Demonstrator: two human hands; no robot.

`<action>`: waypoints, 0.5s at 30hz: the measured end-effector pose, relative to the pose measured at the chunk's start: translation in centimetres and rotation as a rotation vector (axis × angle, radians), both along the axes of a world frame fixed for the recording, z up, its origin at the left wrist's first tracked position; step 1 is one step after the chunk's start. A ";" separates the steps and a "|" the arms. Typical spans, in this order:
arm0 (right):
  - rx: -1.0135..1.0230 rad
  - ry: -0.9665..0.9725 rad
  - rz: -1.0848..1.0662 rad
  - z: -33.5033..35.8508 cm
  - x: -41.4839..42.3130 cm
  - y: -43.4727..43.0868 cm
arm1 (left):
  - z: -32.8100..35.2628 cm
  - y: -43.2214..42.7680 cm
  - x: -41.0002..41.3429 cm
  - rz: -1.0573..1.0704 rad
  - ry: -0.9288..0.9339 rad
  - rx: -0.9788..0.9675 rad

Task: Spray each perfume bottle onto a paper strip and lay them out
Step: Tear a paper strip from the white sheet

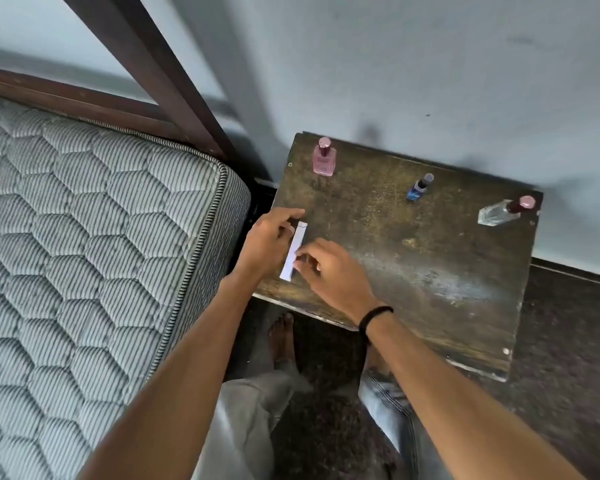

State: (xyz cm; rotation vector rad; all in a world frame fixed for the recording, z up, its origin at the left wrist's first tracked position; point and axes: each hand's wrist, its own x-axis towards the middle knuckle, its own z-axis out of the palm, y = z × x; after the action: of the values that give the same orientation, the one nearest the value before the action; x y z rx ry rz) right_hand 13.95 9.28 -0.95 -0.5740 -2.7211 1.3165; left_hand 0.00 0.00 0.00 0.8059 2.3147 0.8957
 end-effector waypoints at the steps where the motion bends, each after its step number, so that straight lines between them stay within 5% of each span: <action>1: 0.014 0.008 -0.003 -1.0 -0.2 -0.6 | -0.8 -0.1 -0.2 0.006 0.006 0.005; 15: 0.264 0.163 -0.078 -5.7 0.3 -2.0 | -4.1 -0.9 -1.6 -0.103 0.109 0.187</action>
State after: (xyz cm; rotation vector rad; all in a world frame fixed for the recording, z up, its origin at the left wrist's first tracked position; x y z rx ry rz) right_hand 14.25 7.28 -6.63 -0.5163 -2.6478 0.9212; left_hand -1.65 -0.92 -4.09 1.0666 2.2808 1.0571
